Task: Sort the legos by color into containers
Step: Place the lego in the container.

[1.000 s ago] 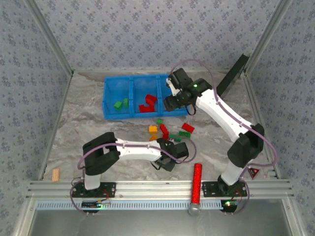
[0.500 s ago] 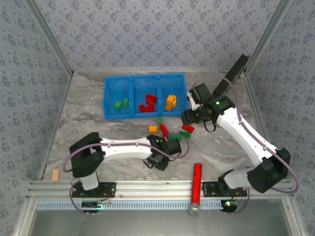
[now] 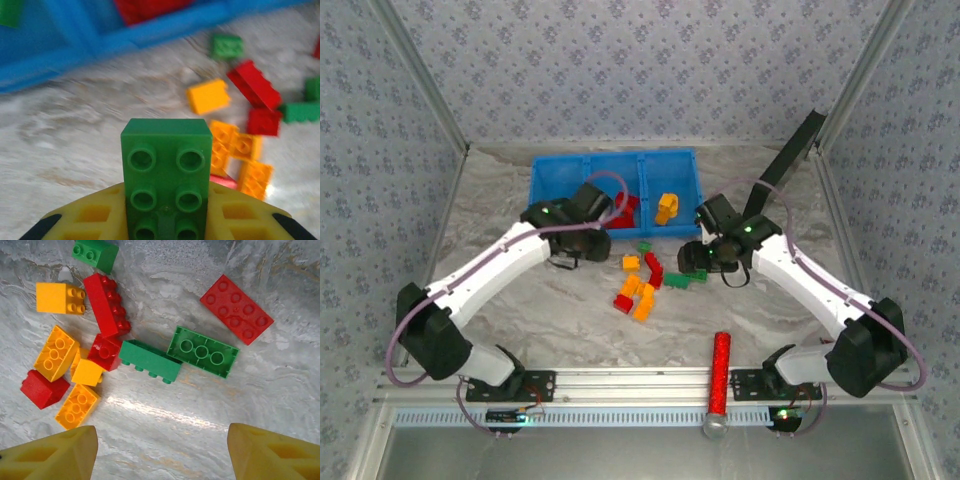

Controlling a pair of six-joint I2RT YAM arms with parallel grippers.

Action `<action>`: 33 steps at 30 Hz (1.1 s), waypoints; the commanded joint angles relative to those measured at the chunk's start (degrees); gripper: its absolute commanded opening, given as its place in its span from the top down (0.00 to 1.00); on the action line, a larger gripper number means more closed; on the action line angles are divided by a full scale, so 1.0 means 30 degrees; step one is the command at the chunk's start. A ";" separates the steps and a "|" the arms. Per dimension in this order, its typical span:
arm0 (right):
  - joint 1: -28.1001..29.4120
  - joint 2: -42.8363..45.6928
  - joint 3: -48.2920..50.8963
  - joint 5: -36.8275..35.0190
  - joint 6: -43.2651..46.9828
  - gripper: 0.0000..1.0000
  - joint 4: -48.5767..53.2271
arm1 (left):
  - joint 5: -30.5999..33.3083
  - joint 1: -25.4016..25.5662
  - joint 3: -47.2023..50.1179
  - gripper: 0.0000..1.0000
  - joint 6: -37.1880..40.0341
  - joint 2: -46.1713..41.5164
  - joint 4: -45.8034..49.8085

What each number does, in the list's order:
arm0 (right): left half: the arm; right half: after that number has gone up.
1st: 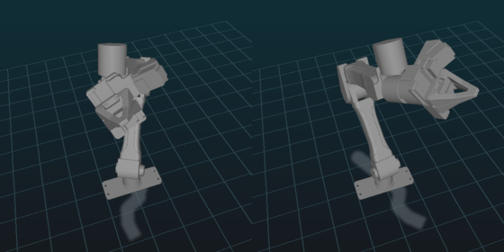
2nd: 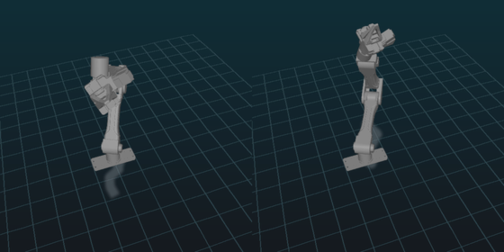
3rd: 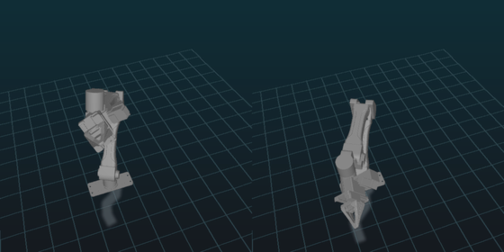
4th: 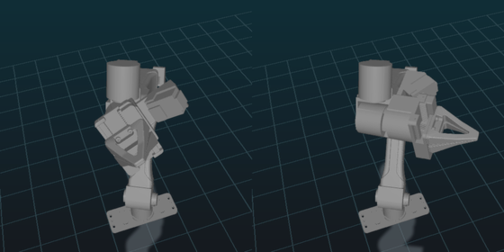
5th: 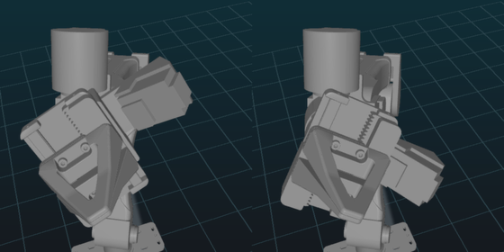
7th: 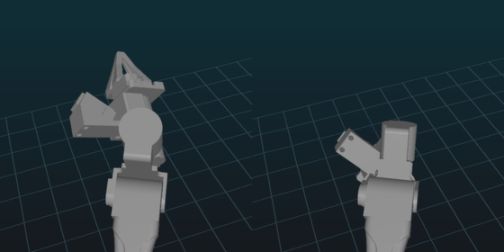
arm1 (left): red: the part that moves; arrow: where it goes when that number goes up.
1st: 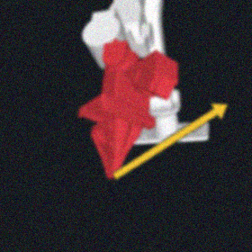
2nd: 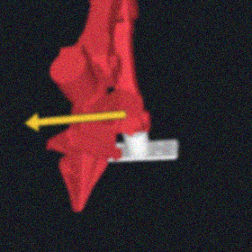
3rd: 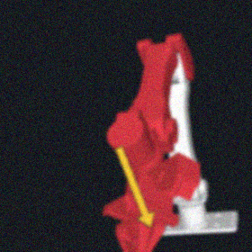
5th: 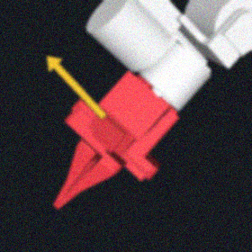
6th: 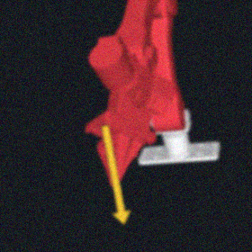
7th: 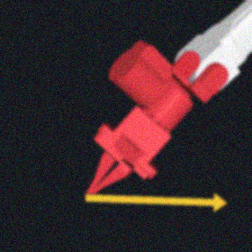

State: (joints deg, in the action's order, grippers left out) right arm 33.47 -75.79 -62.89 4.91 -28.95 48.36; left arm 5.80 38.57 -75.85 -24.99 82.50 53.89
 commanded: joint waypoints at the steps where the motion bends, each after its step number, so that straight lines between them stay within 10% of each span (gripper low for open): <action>1: 0.0473 0.0127 0.0526 0.0430 -0.4463 0.27 -0.0463 | 0.0330 -0.1984 -0.0582 0.81 0.1823 -0.0147 -0.0296; 17: 0.1243 -0.1161 0.1387 -0.0485 -0.7920 0.21 -0.1374 | -0.1685 -0.7560 -0.3583 0.78 0.3207 0.7045 -0.4506; 33: -0.3495 -0.3745 -0.0412 0.0178 -0.3063 0.18 -0.0764 | -0.2077 -0.7786 -0.4866 0.52 0.3614 0.9878 -0.4501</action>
State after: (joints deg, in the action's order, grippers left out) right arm 23.59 -84.75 -62.26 3.88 -41.91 46.24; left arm 0.73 15.11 -87.83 -14.92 111.44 40.34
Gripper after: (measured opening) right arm 0.812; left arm 0.465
